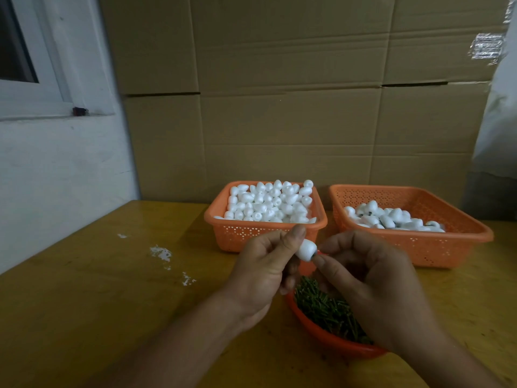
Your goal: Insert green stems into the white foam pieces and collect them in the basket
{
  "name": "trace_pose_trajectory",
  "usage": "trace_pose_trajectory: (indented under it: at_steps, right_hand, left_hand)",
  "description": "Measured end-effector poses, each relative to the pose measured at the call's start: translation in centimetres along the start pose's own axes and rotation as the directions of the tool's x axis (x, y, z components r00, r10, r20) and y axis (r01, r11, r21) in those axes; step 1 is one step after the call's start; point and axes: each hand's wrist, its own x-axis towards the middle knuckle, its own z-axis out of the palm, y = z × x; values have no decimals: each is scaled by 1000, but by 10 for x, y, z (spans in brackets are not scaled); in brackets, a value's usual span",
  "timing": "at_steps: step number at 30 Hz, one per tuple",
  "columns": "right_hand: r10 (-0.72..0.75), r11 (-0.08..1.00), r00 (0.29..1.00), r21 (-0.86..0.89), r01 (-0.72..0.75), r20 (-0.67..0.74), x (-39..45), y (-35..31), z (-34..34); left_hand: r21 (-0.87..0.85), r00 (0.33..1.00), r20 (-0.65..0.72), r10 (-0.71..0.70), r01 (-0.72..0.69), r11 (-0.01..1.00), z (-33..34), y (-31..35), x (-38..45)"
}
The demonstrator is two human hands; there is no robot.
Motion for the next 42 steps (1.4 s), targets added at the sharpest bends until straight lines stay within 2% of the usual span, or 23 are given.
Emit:
trace_pose_trajectory:
  at_steps: [7, 14, 27, 36, 42]
  right_hand:
    - [42, 997, 996, -60, -46, -73, 1, 5, -1]
    - [52, 998, 998, -42, -53, -39, 1, 6, -1]
    - [37, 999, 999, 0, -37, -24, 0, 2, 4]
    - [72, 996, 996, 56, -69, -61, -2, 3, 11]
    - [72, 996, 995, 58, -68, -64, -2, 4, 12]
  left_hand:
    - [-88, 996, 62, 69, -64, 994, -1, 0, 0]
    - [-104, 992, 42, 118, -113, 988, 1, -4, 2]
    - [113, 980, 31, 198, -201, 973, -1, -10, 3]
    - [251, 933, 87, 348, -359, 899, 2, -6, -2]
    - [354, 923, 83, 376, -380, 855, 1, -9, -2]
